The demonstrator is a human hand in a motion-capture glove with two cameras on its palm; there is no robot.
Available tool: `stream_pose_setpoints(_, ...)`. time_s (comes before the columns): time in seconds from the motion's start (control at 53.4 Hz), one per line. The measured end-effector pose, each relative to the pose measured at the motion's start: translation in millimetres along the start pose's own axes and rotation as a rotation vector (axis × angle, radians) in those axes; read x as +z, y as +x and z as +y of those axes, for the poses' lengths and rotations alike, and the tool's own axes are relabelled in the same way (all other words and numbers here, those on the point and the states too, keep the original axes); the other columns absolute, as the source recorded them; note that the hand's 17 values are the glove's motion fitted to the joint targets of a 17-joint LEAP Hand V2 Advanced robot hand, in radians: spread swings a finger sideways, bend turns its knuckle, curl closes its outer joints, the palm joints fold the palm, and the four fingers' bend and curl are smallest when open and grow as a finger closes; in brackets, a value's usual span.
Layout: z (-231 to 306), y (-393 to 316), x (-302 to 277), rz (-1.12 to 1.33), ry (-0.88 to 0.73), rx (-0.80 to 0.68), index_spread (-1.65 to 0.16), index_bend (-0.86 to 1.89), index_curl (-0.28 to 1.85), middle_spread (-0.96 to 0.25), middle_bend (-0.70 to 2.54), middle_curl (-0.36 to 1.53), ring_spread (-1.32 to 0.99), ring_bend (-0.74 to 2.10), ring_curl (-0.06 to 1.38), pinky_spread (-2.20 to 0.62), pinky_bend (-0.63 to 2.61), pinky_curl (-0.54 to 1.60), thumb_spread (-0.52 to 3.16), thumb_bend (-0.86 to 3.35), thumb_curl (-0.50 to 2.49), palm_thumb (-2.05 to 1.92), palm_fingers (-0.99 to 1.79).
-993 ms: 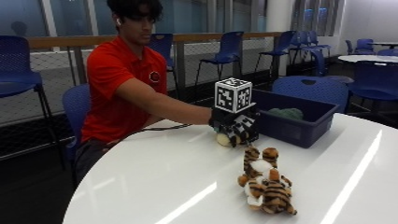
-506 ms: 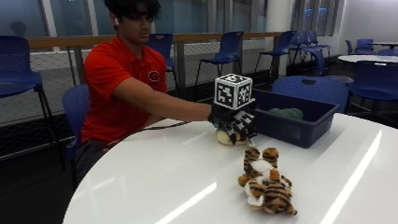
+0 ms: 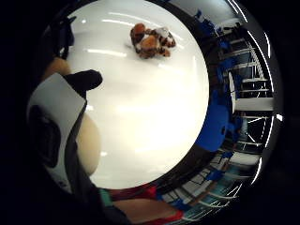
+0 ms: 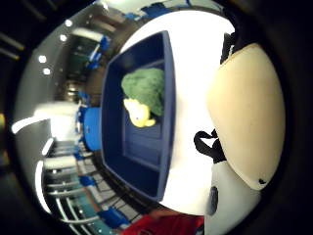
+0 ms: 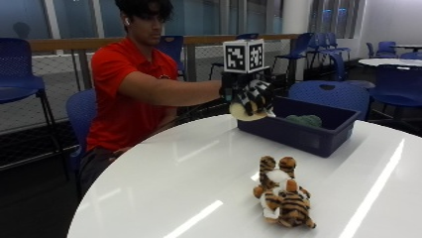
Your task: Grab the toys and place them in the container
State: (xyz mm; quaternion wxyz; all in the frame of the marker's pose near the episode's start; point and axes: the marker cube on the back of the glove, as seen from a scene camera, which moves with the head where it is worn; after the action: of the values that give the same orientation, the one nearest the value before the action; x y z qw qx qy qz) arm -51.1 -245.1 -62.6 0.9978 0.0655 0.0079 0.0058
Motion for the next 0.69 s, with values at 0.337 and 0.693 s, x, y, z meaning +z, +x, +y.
stream_pose_setpoints(0.337,-23.7,-59.3,-66.2,0.020,0.024,-0.060,-0.55,0.27,0.98,-0.55,0.65,0.90,-0.61,1.06,0.70,-0.41,1.20,0.50,0.61,0.16,1.15,0.70,0.60)
stream_pose_setpoints(0.693,-29.6,-158.3,-103.6,-0.004,0.067,-0.174,-0.57,0.18,1.07,-0.55,0.57,0.93,-0.60,1.01,0.70,-0.41,1.19,0.47,0.63,0.11,1.20,0.67,0.56)
